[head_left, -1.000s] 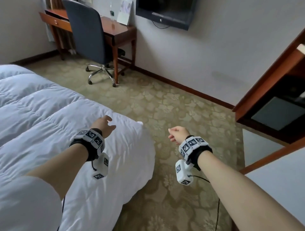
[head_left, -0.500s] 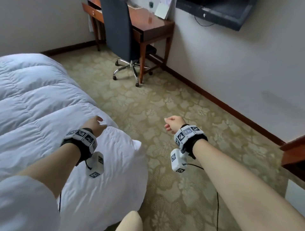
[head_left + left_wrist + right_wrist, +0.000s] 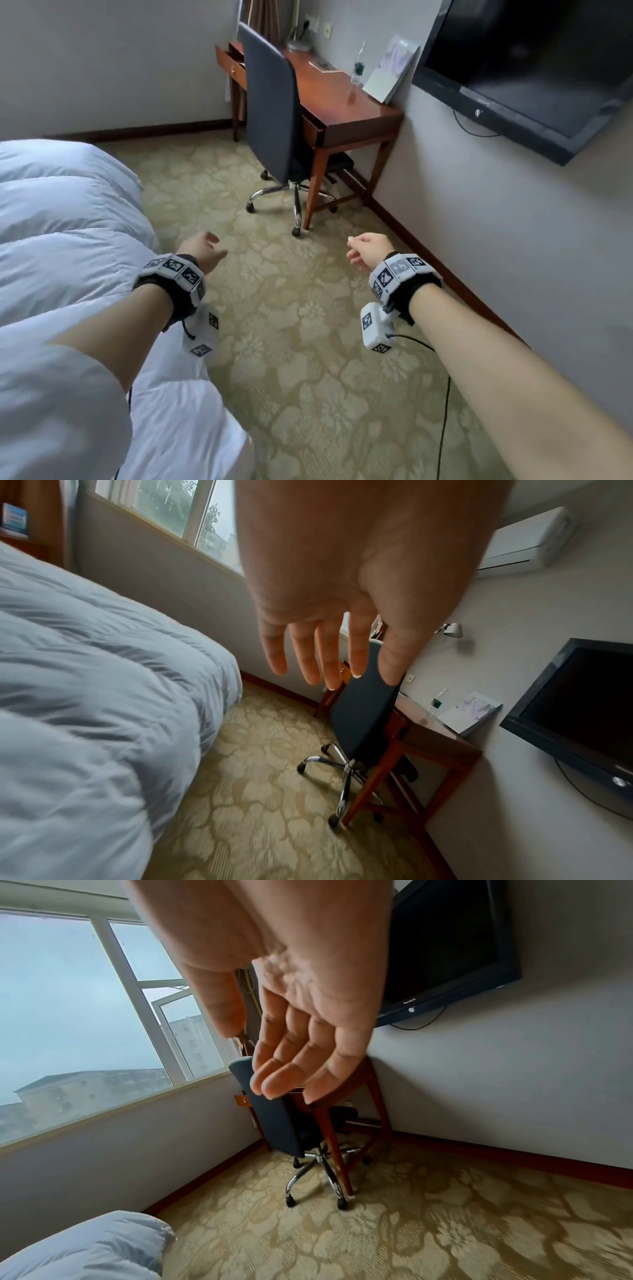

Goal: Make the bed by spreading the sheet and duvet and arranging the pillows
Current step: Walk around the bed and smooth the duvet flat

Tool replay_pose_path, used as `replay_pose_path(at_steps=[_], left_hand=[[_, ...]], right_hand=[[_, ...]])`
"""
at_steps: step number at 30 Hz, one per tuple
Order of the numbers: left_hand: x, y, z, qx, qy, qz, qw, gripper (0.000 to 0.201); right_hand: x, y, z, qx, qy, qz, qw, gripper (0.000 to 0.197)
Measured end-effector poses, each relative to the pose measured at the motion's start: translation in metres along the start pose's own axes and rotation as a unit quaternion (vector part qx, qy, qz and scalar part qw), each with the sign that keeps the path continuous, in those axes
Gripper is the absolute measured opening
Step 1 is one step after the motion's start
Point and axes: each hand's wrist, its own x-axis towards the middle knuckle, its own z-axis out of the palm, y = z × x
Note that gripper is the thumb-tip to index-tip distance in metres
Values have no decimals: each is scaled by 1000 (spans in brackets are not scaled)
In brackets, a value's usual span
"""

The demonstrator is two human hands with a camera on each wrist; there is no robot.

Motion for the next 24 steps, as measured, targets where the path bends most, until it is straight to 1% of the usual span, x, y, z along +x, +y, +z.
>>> replay_pose_path(at_steps=[2,5,9,12,14,17,20,22,24], left_hand=[[42,32,-8,-4,20,3,1000,42],[100,60,-9,1,38,-8,999,40],[185,77,-14,-12,52,-53,997,41],[250,92,-41,-29,104,-88,990,40],[283,99,-64,-46,140,-97,984,39],[321,99,-96,-80,156,-113,978,38],[368,77,-131,-104,181,-150,966,38],[413,52,-157,-119,207,-173,955,36],[455,30,-182,-135,220,-181,949,34]], right_hand=[[56,-24,-9,14,-1,-7,1000,27],[134,-51,-6,5,-9,-21,1000,28],[244,-90,21,12,-80,-42,996,27],[332,-140,53,-15,-148,-74,986,29],[382,-180,81,-24,-168,-86,982,30],[430,-241,128,-60,-216,-103,969,22],[470,-299,190,-63,-277,-134,949,20],[501,-338,243,-79,-320,-154,931,21],[531,-367,286,-85,-345,-161,921,21]])
